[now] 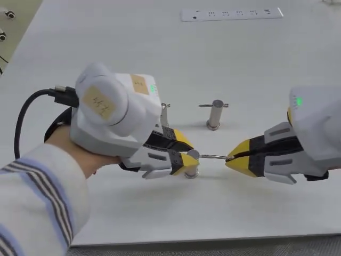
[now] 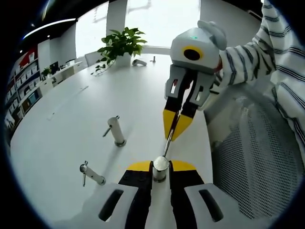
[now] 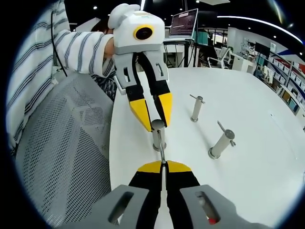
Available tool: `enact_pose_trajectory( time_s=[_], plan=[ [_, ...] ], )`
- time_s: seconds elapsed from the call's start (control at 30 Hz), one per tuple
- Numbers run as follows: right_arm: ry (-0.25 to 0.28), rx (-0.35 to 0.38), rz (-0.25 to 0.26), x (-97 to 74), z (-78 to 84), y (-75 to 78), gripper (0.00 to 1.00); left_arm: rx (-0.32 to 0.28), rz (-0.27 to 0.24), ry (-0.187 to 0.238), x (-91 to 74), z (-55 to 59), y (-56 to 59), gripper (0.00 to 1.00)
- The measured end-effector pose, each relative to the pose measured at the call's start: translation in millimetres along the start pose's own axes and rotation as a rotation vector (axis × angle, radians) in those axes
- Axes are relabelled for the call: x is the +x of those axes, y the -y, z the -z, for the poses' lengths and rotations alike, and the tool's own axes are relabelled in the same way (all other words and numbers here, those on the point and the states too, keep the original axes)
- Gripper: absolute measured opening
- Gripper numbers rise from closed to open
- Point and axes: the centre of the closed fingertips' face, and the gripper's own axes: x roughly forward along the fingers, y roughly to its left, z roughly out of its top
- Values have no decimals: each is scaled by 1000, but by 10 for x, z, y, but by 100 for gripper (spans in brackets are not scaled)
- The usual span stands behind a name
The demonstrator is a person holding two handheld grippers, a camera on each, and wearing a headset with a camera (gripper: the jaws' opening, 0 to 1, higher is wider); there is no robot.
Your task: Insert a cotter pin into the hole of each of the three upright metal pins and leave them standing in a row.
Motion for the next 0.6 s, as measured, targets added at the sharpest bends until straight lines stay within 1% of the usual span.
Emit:
enact_pose_trajectory(
  time_s=[0.1, 0.3, 0.5, 0.6],
  plan=[
    [-10, -19, 5, 24, -9, -13, 0, -1, 0, -5, -2, 4, -3, 10],
    [-19, -21, 12, 26, -3, -1, 0, -9, -4, -7, -11, 8, -3, 9],
    [-21, -53, 9, 10, -18, -25, 0, -19, -9, -9, -15, 13, -4, 9],
    [-20, -53, 9, 7, -18, -15, 0, -30, -11, -10, -15, 13, -5, 9]
  ],
)
